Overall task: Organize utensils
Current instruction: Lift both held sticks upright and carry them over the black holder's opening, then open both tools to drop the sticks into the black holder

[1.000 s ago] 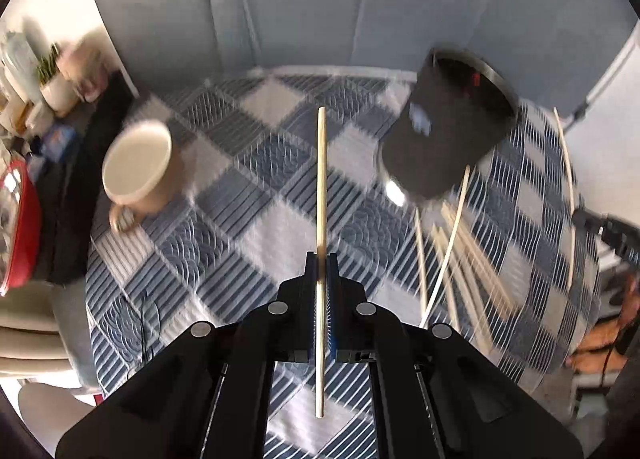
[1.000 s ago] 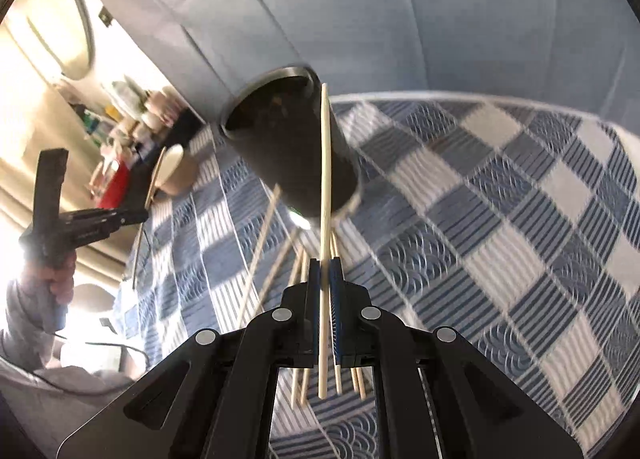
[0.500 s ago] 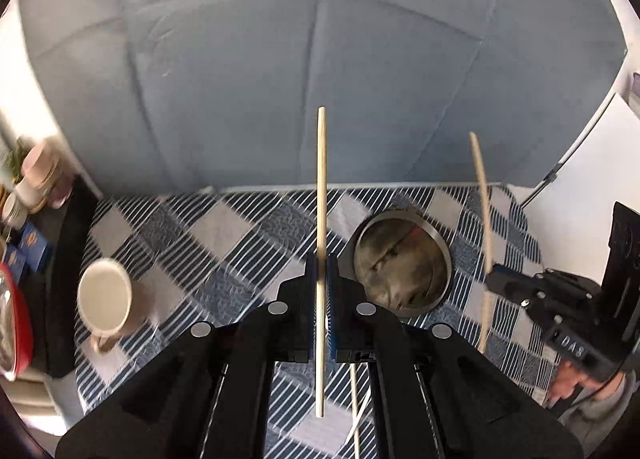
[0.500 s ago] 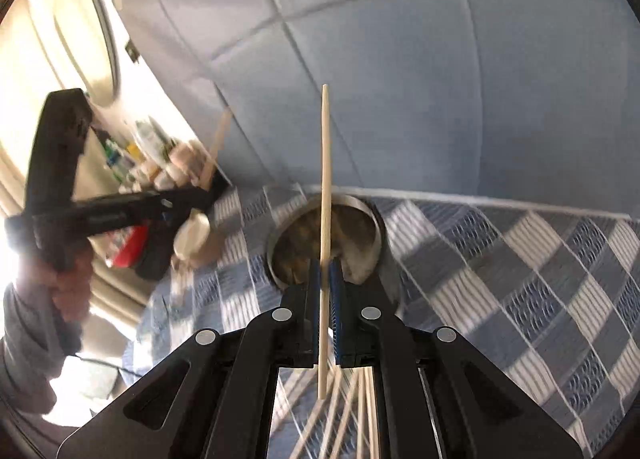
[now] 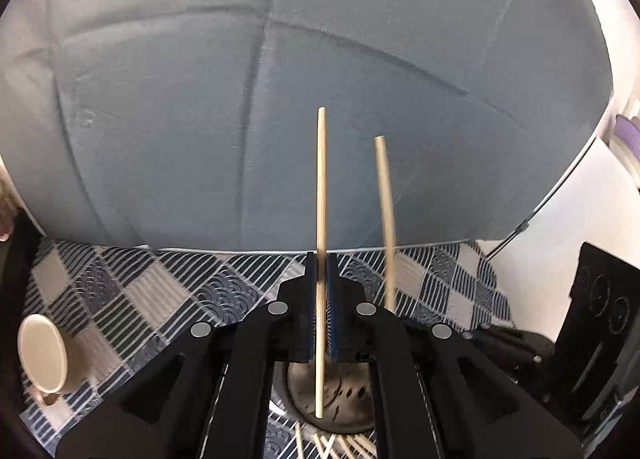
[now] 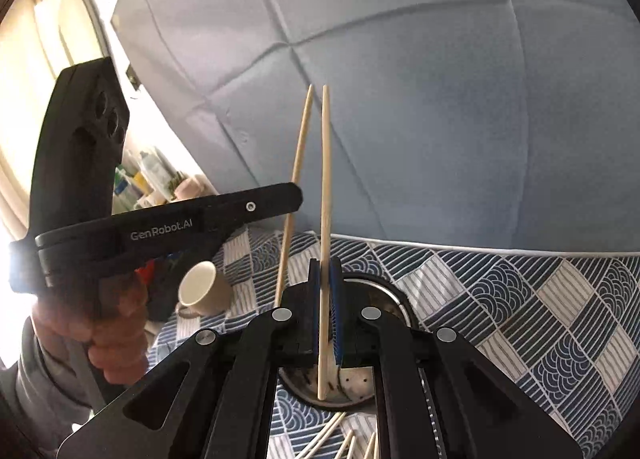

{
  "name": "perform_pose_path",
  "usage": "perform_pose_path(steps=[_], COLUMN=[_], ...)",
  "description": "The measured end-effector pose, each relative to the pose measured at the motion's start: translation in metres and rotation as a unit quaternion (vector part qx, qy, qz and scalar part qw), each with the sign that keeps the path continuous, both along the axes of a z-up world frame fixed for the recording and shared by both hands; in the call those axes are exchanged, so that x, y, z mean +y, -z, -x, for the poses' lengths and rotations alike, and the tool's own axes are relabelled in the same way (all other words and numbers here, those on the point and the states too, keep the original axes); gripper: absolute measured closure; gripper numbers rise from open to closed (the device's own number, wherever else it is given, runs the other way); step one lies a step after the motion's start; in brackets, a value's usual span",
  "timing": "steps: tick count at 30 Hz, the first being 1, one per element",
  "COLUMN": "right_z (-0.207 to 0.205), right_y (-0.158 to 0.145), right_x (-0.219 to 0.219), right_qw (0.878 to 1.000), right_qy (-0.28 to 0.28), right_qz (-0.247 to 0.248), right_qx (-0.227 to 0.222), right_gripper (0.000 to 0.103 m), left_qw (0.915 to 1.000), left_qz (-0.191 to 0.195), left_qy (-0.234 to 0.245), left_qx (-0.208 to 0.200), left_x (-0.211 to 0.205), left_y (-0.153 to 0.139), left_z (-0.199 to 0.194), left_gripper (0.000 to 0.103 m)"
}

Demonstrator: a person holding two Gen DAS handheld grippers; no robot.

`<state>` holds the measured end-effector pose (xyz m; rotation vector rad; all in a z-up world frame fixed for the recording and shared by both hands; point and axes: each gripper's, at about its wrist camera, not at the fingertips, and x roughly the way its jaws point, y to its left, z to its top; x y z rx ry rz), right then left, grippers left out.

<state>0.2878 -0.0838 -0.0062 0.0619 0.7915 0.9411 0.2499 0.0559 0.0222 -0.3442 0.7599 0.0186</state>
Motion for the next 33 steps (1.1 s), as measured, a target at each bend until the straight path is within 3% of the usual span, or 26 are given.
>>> perform_pose_path(steps=[4, 14, 26, 30, 33], right_z=[-0.006, -0.001, 0.020, 0.023, 0.026], right_y=[0.009, 0.030, 0.031, 0.024, 0.019], right_x=[-0.001, -0.014, -0.028, -0.035, -0.041], right_qw=[1.000, 0.998, 0.996, 0.994, 0.993], right_qy=[0.020, 0.041, 0.057, 0.080, 0.091], right_qz=[-0.003, -0.033, -0.044, -0.039, -0.037], right_qx=[-0.006, -0.023, -0.052, -0.056, -0.066], right_gripper=[0.098, 0.098, 0.094, 0.091, 0.073], left_qw=[1.0000, 0.9973, 0.9959, 0.9959, 0.9956], left_qz=[0.008, -0.008, -0.021, -0.017, -0.010], left_qy=[0.002, 0.020, 0.016, 0.000, -0.013], left_qx=[-0.003, -0.070, -0.086, -0.089, -0.093], left_x=[-0.002, -0.009, -0.013, -0.004, 0.002], left_y=[0.013, 0.030, 0.037, 0.030, 0.026], left_z=[-0.006, 0.008, 0.027, 0.032, 0.040], left_gripper=[0.098, 0.098, 0.097, 0.086, 0.075])
